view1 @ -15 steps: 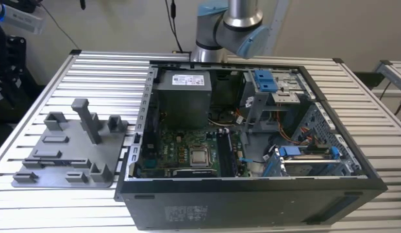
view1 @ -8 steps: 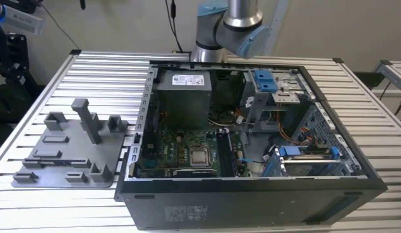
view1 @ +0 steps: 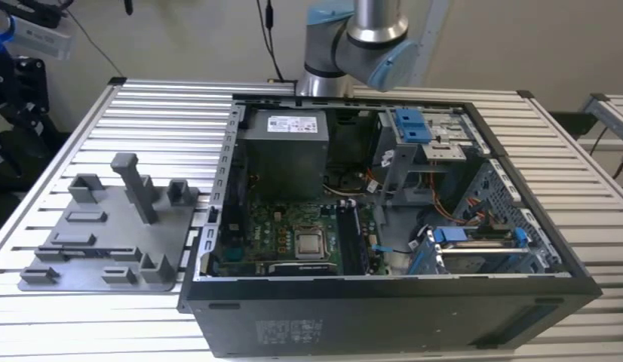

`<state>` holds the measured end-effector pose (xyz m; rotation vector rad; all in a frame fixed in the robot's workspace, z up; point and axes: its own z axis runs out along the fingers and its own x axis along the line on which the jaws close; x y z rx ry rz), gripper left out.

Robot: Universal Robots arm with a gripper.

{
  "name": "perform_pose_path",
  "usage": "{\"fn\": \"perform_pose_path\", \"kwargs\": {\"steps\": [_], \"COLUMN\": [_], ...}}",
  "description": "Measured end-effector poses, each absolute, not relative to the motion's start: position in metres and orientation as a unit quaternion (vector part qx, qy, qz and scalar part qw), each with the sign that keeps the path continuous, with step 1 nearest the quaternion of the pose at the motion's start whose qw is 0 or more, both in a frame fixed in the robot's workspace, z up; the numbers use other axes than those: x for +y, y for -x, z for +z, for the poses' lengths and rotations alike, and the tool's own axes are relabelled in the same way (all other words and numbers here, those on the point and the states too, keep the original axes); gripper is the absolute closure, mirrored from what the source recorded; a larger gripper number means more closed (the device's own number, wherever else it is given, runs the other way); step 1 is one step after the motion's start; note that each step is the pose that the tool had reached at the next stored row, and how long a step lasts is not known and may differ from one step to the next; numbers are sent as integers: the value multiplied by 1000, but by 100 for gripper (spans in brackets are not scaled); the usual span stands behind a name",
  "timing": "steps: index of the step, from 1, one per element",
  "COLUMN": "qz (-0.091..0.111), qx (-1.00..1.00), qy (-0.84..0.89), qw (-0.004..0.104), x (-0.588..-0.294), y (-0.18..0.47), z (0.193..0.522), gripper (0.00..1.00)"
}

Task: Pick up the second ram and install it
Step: 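Pick up the second ram and move it above second insertion slot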

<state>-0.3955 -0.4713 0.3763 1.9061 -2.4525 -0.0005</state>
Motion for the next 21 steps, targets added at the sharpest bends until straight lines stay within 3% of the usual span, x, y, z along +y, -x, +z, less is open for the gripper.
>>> {"fn": "perform_pose_path", "kwargs": {"steps": [21], "qz": [0], "qx": [-789], "qy": [-614], "qw": [18], "x": [-471], "y": [395], "z": [361], "gripper": [58]}}
